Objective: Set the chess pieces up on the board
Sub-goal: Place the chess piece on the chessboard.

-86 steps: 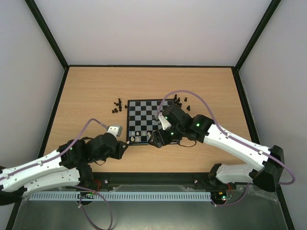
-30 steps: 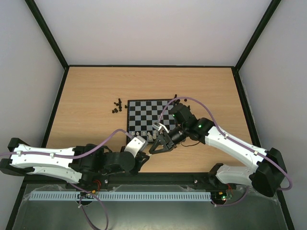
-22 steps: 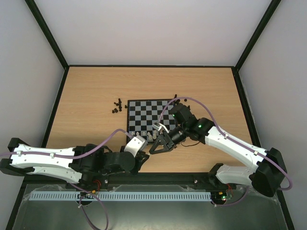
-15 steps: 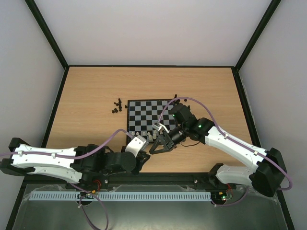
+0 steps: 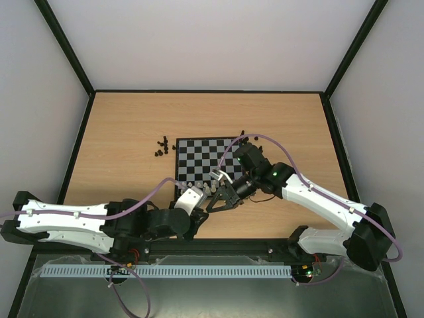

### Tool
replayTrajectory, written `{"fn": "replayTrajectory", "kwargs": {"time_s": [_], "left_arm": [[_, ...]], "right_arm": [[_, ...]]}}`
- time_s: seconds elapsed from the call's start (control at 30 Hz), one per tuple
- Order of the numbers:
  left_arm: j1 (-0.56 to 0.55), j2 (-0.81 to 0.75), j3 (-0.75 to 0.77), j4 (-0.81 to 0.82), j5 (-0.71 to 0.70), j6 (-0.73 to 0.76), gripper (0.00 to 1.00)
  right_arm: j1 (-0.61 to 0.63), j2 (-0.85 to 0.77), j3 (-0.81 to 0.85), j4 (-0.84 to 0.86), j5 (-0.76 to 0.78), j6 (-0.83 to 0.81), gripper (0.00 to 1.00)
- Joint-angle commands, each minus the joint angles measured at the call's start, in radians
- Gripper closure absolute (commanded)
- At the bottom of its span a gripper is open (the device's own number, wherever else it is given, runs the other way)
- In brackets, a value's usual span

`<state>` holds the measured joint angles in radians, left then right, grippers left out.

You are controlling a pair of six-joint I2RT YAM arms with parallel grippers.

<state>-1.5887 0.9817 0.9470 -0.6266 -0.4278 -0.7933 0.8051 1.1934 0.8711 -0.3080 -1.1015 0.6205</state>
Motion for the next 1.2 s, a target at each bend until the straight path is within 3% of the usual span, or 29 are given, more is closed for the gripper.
{"fn": "replayTrajectory", "kwargs": {"time_s": [0.0,0.23,0.57,1.17], "left_arm": [[0.027,-0.006,-0.014,0.009,-0.008,0.006,0.78],[0.054,-0.014,-0.023,0.016,-0.002,0.006,0.73],[0.059,-0.063,-0.044,0.016,-0.005,-0.010,0.52],[0.059,-0.166,-0.075,0.015,-0.024,-0.010,0.32]], "right_arm": [[0.006,0.003,-0.011,-0.003,-0.021,-0.002,0.91],[0.006,0.009,-0.003,0.010,0.001,0.006,0.93],[0.005,0.012,0.009,0.032,0.048,0.040,0.95],[-0.014,0.043,0.044,0.015,0.111,0.029,0.96]]}}
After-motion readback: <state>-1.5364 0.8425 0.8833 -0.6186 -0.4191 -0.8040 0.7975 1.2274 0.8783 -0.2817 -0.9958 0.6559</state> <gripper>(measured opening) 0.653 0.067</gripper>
